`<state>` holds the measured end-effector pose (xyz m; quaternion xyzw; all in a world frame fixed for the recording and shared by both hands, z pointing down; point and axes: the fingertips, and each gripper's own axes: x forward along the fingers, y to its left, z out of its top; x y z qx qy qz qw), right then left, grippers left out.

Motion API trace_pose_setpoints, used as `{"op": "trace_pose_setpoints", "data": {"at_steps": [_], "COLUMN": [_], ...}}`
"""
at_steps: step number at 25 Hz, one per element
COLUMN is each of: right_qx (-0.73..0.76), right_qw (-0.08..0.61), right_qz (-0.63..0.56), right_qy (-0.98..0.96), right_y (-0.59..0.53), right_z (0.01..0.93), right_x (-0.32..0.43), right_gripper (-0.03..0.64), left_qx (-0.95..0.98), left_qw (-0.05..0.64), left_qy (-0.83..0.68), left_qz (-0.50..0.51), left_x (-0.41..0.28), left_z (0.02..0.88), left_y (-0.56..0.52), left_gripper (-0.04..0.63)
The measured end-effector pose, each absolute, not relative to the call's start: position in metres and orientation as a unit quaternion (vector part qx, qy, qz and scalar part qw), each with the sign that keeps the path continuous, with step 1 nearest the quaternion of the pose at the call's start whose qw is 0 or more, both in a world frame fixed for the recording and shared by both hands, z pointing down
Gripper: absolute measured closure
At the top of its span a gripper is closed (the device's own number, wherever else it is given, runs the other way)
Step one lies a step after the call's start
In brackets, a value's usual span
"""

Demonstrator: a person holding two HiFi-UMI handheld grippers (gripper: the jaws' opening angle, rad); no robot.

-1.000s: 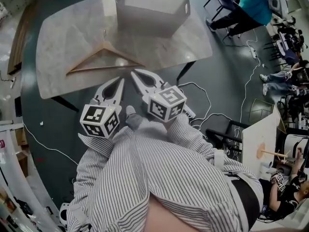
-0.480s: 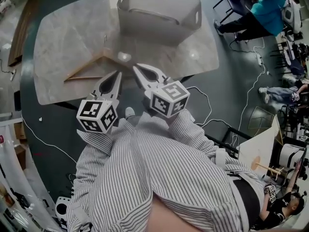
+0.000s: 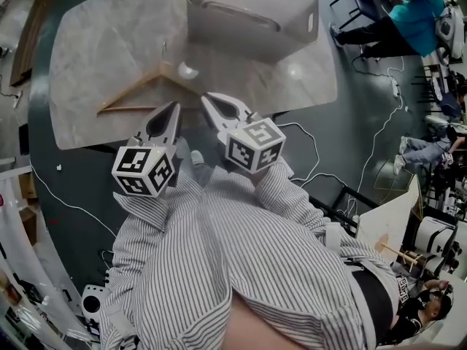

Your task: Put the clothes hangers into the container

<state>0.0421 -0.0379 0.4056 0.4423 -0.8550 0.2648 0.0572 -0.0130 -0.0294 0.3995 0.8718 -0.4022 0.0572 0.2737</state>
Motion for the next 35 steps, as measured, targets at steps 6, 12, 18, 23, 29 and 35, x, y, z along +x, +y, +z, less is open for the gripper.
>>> {"op": "trace_pose_setpoints", "data": {"at_steps": [6,12,18,23,29,35], "right_qx": [0.456,0.459,0.463,0.458,0.46,0.443], "right_qw": [0.061,0.064,0.066,0.061,0.079,0.086], "right_qz": [0.269,0.263,0.261,0.265,0.266,0.264], "right_qy": [-0.846,-0.846,-0.844,-0.846,-0.843,-0.852], "right_y": [-0.062,-0.093,-0.121,-0.137,-0.143,-0.157], "right_z": [0.405,0.404,0.402,0.404,0.413,0.416], "right_x": [0.031,0.015,-0.001,-0.014,-0.01,-0.008], "right_gripper": [0.604,0.604,0.604,0.604,0.604,0.604], "left_qx": [0.868,0.871,0.877,0.885,0.887,0.885], "left_qw": [0.284,0.275,0.278,0.279,0.303,0.305], "left_qy": [-0.4,-0.4,-0.387,-0.366,-0.343,-0.346], "left_qz": [0.074,0.074,0.069,0.07,0.064,0.064], "left_x": [-0.032,-0.05,-0.062,-0.066,-0.056,-0.049], "left_z": [0.403,0.398,0.396,0.403,0.413,0.414], "left_y": [-0.05,-0.084,-0.118,-0.137,-0.14,-0.15], "left_gripper": [0.586,0.586,0.586,0.586,0.586,0.586]}}
